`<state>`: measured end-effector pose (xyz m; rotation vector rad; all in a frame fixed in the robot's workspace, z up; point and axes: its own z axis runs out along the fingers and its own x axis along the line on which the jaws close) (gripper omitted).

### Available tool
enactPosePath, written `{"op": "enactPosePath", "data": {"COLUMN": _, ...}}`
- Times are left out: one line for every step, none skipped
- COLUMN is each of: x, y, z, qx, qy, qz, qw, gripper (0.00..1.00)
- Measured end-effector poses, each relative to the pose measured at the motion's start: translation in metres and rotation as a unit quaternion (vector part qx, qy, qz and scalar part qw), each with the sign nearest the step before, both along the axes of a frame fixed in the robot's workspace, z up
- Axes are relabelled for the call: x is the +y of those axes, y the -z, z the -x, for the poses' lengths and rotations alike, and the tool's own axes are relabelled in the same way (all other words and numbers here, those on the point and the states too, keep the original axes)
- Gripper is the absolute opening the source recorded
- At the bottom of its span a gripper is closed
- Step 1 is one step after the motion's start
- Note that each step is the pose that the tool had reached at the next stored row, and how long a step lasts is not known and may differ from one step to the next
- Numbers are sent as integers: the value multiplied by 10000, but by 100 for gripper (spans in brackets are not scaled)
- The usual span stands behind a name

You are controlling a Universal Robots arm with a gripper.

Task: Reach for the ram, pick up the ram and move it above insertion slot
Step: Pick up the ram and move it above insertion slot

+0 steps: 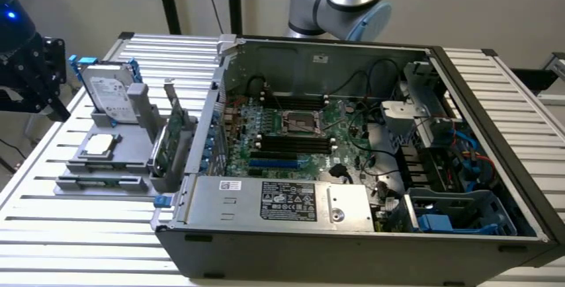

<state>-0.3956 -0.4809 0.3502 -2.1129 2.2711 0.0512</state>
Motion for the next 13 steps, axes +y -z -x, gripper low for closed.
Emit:
{"op": "enactPosePath", "data": {"x": 0, "y": 0, "z": 0, "qx": -11, "qy": -90, "qz": 3, "qw": 10000, "gripper": 11}}
{"op": "enactPosePath", "data": {"x": 0, "y": 0, "z": 0, "qx": -21, "qy": -179, "qz": 5, "qw": 9998, "gripper": 11}}
{"op": "enactPosePath", "data": {"x": 0, "y": 0, "z": 0, "qx": -33, "qy": -273, "qz": 7, "qw": 9996, "gripper": 11}}
{"op": "enactPosePath", "data": {"x": 0, "y": 0, "z": 0, "qx": -43, "qy": -362, "qz": 10, "qw": 9993, "gripper": 11}}
{"op": "enactPosePath", "data": {"x": 0, "y": 0, "z": 0, "qx": -52, "qy": -439, "qz": 15, "qw": 9990, "gripper": 11}}
{"op": "enactPosePath", "data": {"x": 0, "y": 1, "z": 0, "qx": -54, "qy": -458, "qz": 22, "qw": 9989, "gripper": 11}}
{"op": "enactPosePath", "data": {"x": -1, "y": 1, "z": 0, "qx": -54, "qy": -462, "qz": 26, "qw": 9989, "gripper": 11}}
{"op": "enactPosePath", "data": {"x": -1, "y": 0, "z": 0, "qx": -53, "qy": -462, "qz": 29, "qw": 9989, "gripper": 11}}
{"op": "enactPosePath", "data": {"x": 0, "y": 0, "z": 0, "qx": -53, "qy": -463, "qz": 31, "qw": 9989, "gripper": 11}}
{"op": "enactPosePath", "data": {"x": 0, "y": 0, "z": 0, "qx": -53, "qy": -463, "qz": 33, "qw": 9989, "gripper": 11}}
{"op": "enactPosePath", "data": {"x": 0, "y": 0, "z": 0, "qx": -53, "qy": -463, "qz": 33, "qw": 9989, "gripper": 11}}
{"op": "enactPosePath", "data": {"x": 0, "y": 0, "z": 0, "qx": -53, "qy": -463, "qz": 34, "qw": 9989, "gripper": 11}}
{"op": "enactPosePath", "data": {"x": 0, "y": 0, "z": 0, "qx": -53, "qy": -463, "qz": 34, "qw": 9989, "gripper": 11}}
